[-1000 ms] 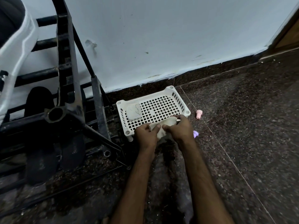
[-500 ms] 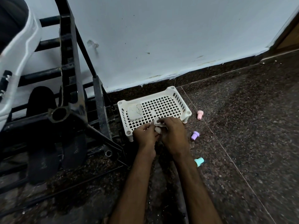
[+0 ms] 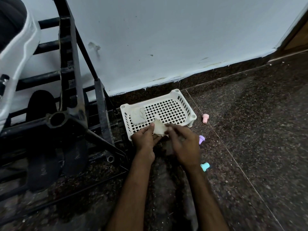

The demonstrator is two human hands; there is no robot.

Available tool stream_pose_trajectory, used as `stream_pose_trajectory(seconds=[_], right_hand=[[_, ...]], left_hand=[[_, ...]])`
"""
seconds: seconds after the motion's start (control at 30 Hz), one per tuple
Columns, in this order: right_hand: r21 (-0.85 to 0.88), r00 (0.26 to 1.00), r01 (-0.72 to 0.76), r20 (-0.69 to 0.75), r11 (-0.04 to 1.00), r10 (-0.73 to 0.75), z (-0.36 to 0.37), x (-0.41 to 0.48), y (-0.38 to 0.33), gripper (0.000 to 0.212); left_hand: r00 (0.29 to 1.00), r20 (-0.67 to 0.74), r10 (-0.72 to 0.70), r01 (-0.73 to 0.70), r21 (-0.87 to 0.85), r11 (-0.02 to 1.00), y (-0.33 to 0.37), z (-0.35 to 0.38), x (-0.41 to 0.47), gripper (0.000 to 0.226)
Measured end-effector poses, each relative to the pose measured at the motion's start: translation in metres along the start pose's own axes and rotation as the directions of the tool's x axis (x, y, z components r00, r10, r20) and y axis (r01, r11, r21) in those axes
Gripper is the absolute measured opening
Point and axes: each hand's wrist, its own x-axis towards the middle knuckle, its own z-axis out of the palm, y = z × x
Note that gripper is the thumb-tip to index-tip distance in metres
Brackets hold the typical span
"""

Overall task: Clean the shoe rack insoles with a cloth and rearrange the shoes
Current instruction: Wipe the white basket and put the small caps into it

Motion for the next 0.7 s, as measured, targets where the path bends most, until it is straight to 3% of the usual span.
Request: stream_pose_trajectory(seconds=[0.07,0.1,0.2,0.3,0.4,0.5,0.7], right_hand=[[0.187,0.991,-0.095,-0.075,0.978,0.111,-0.008,0.006,-0.015,0.016],[0.224,0.99,-0.121,-0.046,0.967,0.134,-0.009,0.012,-0.021,0.015],[0.206,0.943,-0.277,0.246,0.939,0.224,-0.004,0.029,-0.024,0.017],[0.238,0.903,-0.37,0.319,0.898,0.287,0.008,0.039,-0.027,0.007],[0.256,0.91,-0.386,0.263,0.886,0.32,0.026,0.05,-0.033,0.007],[0.126,0.933,-0.324,0.206,0.938,0.295,0.048,0.065,-0.038,0.009],[0.001,0.945,-0.252,0.218,0.968,0.246,0.078,0.093,-0.036,0.006]], left_hand=[[0.999,-0.035,0.031,-0.029,0.06,0.998,-0.001,-0.001,0.004,0.017],[0.998,-0.037,0.053,-0.049,0.099,0.994,-0.002,-0.002,0.005,0.017],[0.992,-0.037,0.124,-0.116,0.175,0.978,-0.001,-0.004,0.011,0.02],[0.977,-0.061,0.204,-0.188,0.198,0.962,0.004,-0.004,0.021,0.02],[0.942,-0.145,0.301,-0.268,0.212,0.94,0.015,0.0,0.039,0.017],[0.899,-0.23,0.373,-0.32,0.236,0.918,0.027,0.007,0.063,0.017],[0.854,-0.295,0.428,-0.306,0.379,0.873,0.026,0.016,0.103,0.022]])
